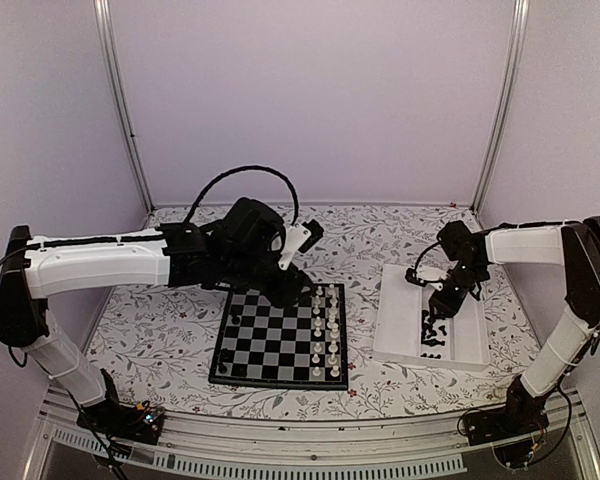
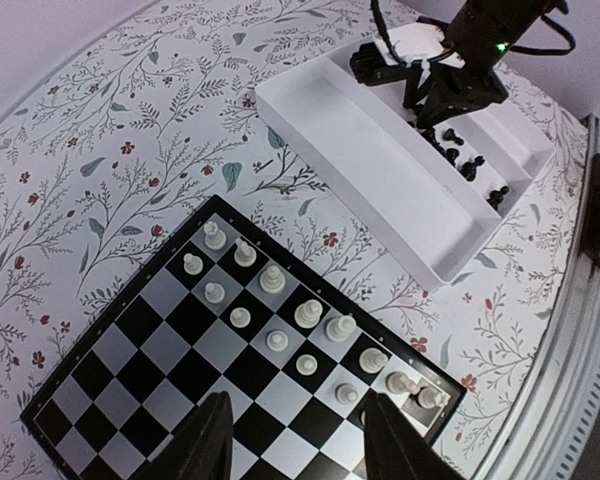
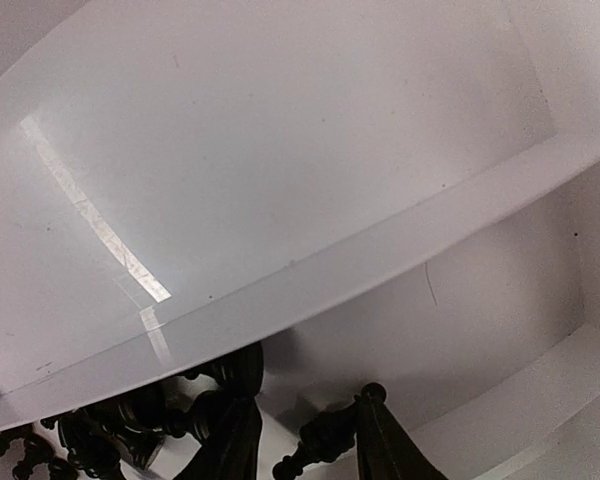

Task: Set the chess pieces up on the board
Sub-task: Pick up the chess piece from the storage box.

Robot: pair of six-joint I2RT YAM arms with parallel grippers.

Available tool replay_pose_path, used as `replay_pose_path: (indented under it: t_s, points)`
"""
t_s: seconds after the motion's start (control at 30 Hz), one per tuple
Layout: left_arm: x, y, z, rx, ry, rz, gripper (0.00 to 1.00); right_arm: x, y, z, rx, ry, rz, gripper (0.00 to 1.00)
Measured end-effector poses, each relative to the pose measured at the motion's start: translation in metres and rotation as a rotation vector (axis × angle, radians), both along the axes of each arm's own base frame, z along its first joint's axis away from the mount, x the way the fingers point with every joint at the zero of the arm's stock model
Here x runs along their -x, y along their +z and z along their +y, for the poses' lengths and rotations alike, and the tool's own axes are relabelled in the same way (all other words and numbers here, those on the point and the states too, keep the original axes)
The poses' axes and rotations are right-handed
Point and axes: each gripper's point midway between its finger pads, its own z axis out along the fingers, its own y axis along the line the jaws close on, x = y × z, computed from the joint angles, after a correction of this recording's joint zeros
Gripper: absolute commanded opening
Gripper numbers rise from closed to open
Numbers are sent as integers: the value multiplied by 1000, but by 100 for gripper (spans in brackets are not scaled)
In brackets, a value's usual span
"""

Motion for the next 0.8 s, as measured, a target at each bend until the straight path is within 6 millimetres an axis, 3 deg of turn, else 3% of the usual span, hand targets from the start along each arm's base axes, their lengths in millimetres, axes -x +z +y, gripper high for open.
replay_pose_path:
  t_s: [0.8]
  points:
    - [2, -12, 4, -19, 2, 12, 47, -1, 7, -9, 53, -46, -29, 37]
